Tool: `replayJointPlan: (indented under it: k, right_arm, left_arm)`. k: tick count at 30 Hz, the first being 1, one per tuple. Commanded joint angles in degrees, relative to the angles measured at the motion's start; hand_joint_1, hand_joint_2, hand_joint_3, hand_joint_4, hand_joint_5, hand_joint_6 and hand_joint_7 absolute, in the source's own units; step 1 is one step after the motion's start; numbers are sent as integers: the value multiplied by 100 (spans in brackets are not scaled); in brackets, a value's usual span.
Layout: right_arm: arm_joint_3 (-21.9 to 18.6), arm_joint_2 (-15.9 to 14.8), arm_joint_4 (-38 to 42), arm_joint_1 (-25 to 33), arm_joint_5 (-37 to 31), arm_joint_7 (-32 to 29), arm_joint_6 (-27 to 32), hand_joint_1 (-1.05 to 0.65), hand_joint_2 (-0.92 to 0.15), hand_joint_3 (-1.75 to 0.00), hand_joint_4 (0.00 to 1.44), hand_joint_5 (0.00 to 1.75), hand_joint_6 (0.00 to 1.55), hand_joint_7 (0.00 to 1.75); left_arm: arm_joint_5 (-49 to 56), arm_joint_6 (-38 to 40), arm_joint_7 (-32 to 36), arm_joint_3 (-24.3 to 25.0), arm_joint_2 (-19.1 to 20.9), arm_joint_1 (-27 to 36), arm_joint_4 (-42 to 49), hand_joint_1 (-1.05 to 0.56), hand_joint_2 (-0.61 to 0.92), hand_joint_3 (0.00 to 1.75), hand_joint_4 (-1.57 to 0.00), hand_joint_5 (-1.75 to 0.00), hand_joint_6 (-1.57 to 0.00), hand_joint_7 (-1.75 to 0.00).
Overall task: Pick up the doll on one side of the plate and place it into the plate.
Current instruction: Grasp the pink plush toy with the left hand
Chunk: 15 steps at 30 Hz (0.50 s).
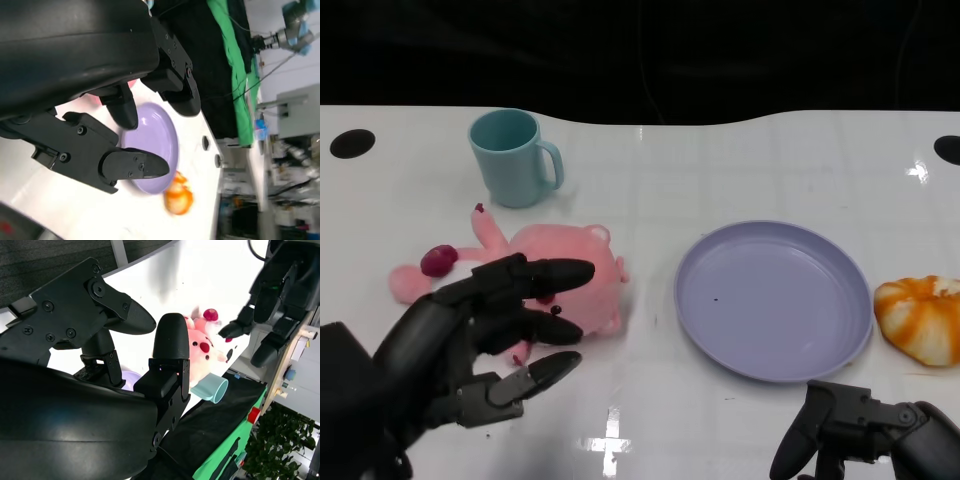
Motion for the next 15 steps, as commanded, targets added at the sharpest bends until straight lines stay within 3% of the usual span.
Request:
replayJointPlan:
  k: [1, 10, 15]
  right_arm:
    - [-42, -45, 17, 3, 21, -8, -44, -4, -50, -117, 67, 166, 61, 133]
    - [-51, -38, -18, -5, 57, 0, 70, -5, -51, -116, 66, 166, 60, 133]
    - [-45, -35, -5, -7, 55, -3, 61, -4, -51, -115, 65, 166, 60, 133]
  left_arm:
    - [437, -228, 78, 23, 281, -119, -126, -50, 92, 26, -20, -85, -44, -23]
    - [2377, -614, 391, -157, 954, -447, -56, -56, 92, 14, 0, -71, -30, -9]
    - [3604, -775, 623, -368, 1261, -666, 146, -60, 92, 12, 0, -45, -22, -2]
